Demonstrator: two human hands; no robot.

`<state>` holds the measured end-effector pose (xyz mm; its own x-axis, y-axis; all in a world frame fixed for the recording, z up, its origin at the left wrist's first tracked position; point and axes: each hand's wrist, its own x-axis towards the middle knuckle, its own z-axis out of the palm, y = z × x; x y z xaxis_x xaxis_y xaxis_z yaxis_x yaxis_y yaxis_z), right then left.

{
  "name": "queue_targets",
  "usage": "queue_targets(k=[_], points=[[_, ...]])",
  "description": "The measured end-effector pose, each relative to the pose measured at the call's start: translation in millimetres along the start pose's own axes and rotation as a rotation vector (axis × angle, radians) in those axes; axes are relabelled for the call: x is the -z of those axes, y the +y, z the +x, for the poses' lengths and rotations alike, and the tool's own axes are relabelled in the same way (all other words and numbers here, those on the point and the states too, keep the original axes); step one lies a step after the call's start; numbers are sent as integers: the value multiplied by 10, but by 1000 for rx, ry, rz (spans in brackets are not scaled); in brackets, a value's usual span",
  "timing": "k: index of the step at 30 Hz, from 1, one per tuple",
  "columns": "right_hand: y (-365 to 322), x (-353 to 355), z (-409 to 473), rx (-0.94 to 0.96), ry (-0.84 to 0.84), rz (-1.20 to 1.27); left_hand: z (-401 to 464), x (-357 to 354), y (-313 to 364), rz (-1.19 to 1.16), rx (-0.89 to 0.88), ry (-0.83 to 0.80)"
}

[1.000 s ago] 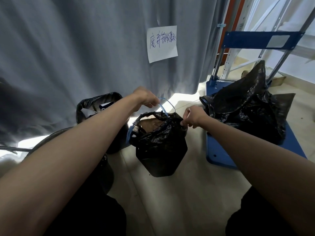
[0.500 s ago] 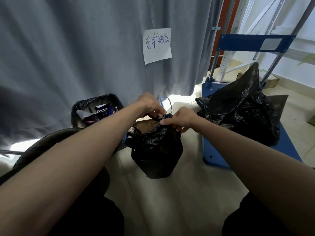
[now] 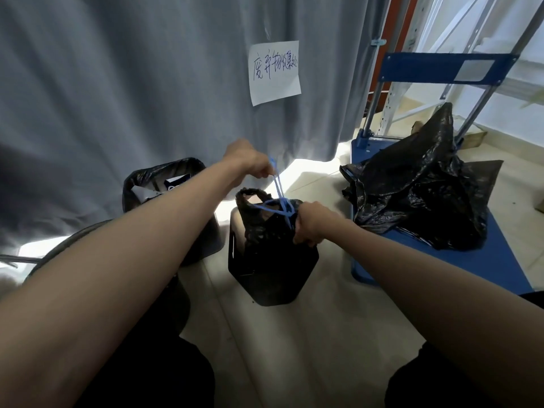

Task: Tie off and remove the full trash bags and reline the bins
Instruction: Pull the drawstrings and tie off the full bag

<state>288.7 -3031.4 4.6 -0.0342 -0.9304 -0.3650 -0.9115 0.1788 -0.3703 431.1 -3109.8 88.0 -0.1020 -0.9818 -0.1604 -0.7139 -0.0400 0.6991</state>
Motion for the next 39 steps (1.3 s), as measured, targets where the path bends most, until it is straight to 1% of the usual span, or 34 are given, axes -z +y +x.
queue_targets(k=[3,4,7,9,11,14,16,18,21,23,25,28,31,34,36,38,39], points=[[73,-12,-15,-11,-29,-47,35,78,-38,-3,8,-25],[91,6,-21,-13,-48,-42,27,92,-37,23,7,-60],[135,79,-47,-29,-103,-6,-29,110,4,141,44,-252],[147,141,-51,-42,-68,39,-41,118,22,203,71,-303],[148,207,-31,-54,34,103,-38,102,31,183,46,-251],[126,262,27,-64,165,202,-30,12,49,84,-78,-137],[109,232,64,-66,179,212,-17,-83,67,74,-140,-105],[94,172,109,-66,174,194,3,-178,73,126,-171,-90],[86,113,181,-38,177,170,63,-292,49,190,-162,-100],[89,101,223,-22,195,179,92,-338,39,144,-163,-101],[86,97,250,-3,215,205,103,-359,63,131,-156,-76],[72,89,274,27,236,226,146,-383,80,209,-120,-25],[55,75,292,44,260,233,139,-394,69,274,-114,-44],[47,58,309,54,278,221,121,-347,71,257,-124,-152],[57,53,315,56,287,206,130,-313,82,370,-143,-204],[79,57,316,51,307,198,101,-285,95,434,-156,-173],[85,64,316,48,317,195,98,-283,94,429,-162,-150]])
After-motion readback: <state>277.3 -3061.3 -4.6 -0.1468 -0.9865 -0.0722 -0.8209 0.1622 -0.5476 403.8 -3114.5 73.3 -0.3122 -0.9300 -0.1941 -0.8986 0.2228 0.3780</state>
